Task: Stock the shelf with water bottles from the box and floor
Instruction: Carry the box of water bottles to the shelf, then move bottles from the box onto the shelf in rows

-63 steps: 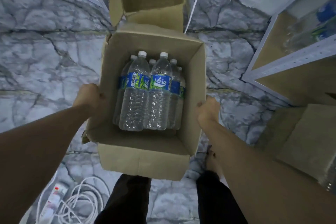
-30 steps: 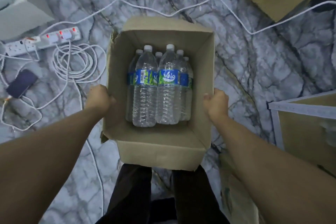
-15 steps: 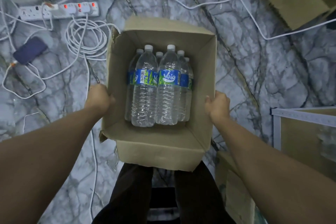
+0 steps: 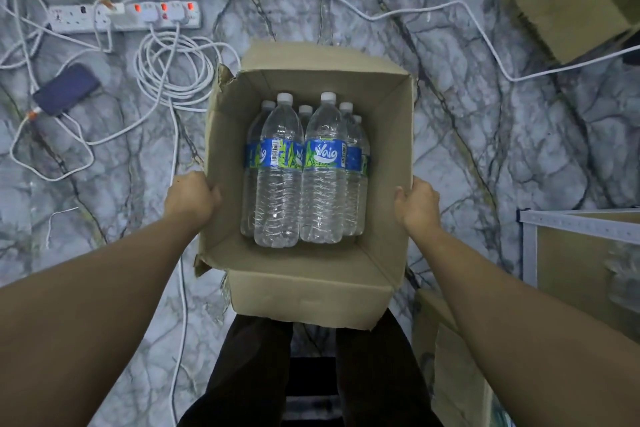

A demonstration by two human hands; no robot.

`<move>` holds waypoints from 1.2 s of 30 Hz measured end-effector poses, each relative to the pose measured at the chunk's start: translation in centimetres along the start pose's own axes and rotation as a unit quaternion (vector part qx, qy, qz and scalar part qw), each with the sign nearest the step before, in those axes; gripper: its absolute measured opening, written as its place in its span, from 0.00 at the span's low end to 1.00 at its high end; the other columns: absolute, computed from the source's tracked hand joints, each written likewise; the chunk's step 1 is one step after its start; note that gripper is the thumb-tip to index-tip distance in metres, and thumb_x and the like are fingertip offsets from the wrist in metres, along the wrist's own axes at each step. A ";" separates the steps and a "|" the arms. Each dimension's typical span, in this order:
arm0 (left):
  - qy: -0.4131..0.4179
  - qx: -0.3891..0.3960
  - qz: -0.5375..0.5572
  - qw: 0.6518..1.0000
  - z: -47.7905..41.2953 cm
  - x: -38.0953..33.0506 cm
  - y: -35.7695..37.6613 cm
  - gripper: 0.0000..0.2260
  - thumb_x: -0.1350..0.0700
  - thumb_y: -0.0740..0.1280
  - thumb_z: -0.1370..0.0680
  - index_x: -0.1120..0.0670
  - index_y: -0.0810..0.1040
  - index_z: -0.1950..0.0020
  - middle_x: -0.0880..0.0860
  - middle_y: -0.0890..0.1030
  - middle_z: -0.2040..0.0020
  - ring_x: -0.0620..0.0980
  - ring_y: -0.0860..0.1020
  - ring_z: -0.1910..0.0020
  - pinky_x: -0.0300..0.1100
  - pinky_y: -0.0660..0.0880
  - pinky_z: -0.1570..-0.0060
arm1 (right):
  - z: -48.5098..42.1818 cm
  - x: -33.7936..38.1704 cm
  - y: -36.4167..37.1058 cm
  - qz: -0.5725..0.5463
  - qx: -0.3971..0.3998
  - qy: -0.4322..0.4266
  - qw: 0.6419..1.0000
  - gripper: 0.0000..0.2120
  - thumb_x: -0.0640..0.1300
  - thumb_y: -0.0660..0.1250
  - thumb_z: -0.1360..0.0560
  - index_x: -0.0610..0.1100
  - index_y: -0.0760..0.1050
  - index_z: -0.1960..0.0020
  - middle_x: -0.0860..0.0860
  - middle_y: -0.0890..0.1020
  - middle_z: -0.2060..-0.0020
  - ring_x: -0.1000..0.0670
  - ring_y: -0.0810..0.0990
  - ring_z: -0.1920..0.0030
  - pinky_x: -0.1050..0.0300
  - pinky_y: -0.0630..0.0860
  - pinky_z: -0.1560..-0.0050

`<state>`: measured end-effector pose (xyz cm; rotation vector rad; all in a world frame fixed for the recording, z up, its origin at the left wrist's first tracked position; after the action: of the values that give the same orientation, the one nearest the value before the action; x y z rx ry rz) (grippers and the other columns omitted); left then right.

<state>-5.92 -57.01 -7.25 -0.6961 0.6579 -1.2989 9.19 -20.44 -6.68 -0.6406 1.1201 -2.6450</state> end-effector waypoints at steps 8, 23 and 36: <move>-0.035 0.049 -0.118 0.991 1.9 -0.6 -1.7 0.14 0.52 0.60 0.21 0.59 0.74 0.40 0.61 0.76 0.42 0.63 0.77 0.45 0.49 0.72 0.50 | 2.1 -0.1 -0.2 0.018 0.065 0.009 0.998 0.19 0.39 0.57 0.19 0.43 0.68 0.28 0.37 0.78 0.39 0.37 0.77 0.40 0.48 0.75 0.40; 0.294 0.151 -0.122 0.936 8.8 -20.4 -2.4 0.12 0.52 0.60 0.21 0.55 0.76 0.42 0.58 0.80 0.44 0.54 0.75 0.51 0.45 0.73 0.50 | 6.5 -3.5 -6.8 -0.044 0.169 0.038 0.984 0.10 0.52 0.65 0.23 0.50 0.78 0.44 0.50 0.81 0.50 0.45 0.81 0.44 0.52 0.78 0.42; 0.462 0.312 -0.285 0.780 30.4 -41.1 10.9 0.20 0.49 0.57 0.18 0.50 0.66 0.27 0.55 0.71 0.30 0.57 0.74 0.37 0.49 0.72 0.38 | 11.8 -25.8 -16.6 -0.096 0.158 0.113 0.976 0.16 0.43 0.61 0.19 0.43 0.73 0.33 0.46 0.78 0.39 0.47 0.78 0.49 0.55 0.75 0.54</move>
<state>17.98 -12.31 5.42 0.4124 0.7278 -2.3114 37.26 -7.62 4.50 -0.4108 0.6872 -3.0326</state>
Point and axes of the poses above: each hand's wrist, its own z-axis away from the middle knuckle, its own y-axis out of the palm, x = y × z, the point moved 7 cm from there along -z, towards the middle knuckle
